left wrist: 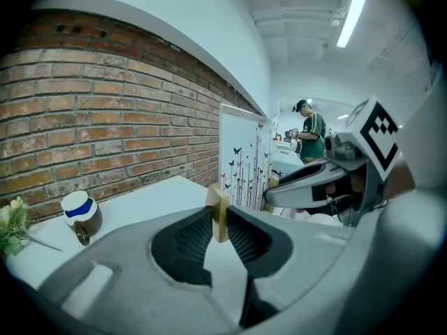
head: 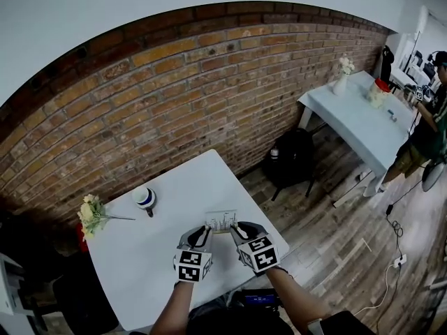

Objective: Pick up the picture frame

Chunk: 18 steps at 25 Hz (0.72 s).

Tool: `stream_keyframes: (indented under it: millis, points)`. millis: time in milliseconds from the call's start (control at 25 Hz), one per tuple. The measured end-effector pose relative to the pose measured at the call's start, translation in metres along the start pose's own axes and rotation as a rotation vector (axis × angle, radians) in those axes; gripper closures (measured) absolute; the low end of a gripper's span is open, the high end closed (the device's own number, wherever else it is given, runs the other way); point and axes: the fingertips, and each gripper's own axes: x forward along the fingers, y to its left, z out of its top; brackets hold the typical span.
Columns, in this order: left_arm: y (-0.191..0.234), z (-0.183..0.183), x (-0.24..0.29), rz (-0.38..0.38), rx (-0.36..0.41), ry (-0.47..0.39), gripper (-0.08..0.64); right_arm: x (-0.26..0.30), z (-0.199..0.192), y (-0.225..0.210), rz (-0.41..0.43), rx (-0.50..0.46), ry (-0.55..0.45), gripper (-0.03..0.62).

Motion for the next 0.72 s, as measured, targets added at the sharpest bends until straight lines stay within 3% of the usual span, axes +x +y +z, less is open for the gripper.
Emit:
stream_keyframes:
  millis: [200,720]
  points:
    - [-0.011,-0.014,-0.013,0.006,-0.002,0.017,0.488,-0.012,-0.016,0.01,0.003,0.008,0.008,0.5]
    - [-0.023,-0.007,-0.023,0.017,0.013,-0.004,0.488,-0.027,-0.014,0.011,0.002,-0.004,-0.011,0.502]
